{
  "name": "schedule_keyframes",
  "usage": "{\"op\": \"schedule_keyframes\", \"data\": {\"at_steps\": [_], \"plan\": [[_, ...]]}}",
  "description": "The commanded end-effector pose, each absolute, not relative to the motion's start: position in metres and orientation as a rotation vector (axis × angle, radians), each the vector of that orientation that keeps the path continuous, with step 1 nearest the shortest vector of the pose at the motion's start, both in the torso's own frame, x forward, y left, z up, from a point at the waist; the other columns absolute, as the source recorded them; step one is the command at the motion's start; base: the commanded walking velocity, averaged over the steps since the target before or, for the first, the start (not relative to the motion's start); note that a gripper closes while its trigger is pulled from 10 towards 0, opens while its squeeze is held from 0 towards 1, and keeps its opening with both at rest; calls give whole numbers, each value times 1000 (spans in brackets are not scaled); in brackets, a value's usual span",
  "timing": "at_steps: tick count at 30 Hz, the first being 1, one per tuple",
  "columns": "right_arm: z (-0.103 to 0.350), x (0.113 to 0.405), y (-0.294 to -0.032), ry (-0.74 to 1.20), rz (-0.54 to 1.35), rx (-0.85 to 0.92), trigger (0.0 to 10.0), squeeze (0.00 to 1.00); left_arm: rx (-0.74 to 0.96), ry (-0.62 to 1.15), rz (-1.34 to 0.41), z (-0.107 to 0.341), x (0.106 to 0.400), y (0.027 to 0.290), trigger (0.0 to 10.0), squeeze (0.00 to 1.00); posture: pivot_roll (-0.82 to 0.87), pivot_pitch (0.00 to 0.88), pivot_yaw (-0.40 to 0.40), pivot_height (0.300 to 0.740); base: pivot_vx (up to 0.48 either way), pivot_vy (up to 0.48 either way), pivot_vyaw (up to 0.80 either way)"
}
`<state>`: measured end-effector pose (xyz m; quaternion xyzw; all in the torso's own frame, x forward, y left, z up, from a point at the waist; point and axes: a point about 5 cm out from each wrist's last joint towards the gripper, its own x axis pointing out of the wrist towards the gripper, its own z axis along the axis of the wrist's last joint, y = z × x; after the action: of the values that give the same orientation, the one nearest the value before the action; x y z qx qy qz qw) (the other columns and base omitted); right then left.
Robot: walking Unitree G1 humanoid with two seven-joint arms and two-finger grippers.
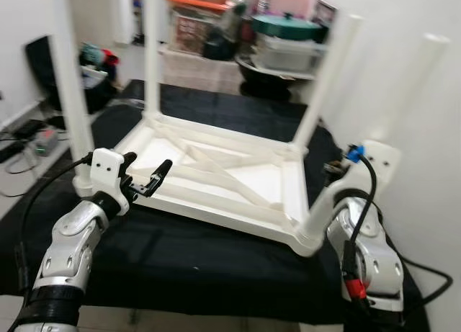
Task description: Building children table
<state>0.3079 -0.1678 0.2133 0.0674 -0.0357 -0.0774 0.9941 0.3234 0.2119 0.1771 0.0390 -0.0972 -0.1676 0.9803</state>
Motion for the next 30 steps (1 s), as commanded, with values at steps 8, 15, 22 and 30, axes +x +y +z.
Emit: {"op": "schedule_keyframes", "data": {"at_steps": [8, 15, 22, 30], "plan": [[247, 303, -162, -186, 404, 123, 10000, 0, 79, -180, -342, 174, 323, 213, 10000, 522, 94, 0, -122, 740, 0, 0, 0], [242, 305, -185, -151, 602, 25, 1765, 0, 88, -184, -355, 177, 325, 212, 10000, 510, 96, 0, -123, 740, 0, 0, 0], [221, 328, -212, -18, 293, 39, 0, 0, 94, -182, -357, 176, 324, 213, 10000, 502, 98, 0, -122, 740, 0, 0, 0], [185, 319, -264, 102, -428, 105, 0, 0, 94, -177, -359, 175, 323, 212, 10000, 502, 93, 0, -120, 740, 0, 0, 0]]}}
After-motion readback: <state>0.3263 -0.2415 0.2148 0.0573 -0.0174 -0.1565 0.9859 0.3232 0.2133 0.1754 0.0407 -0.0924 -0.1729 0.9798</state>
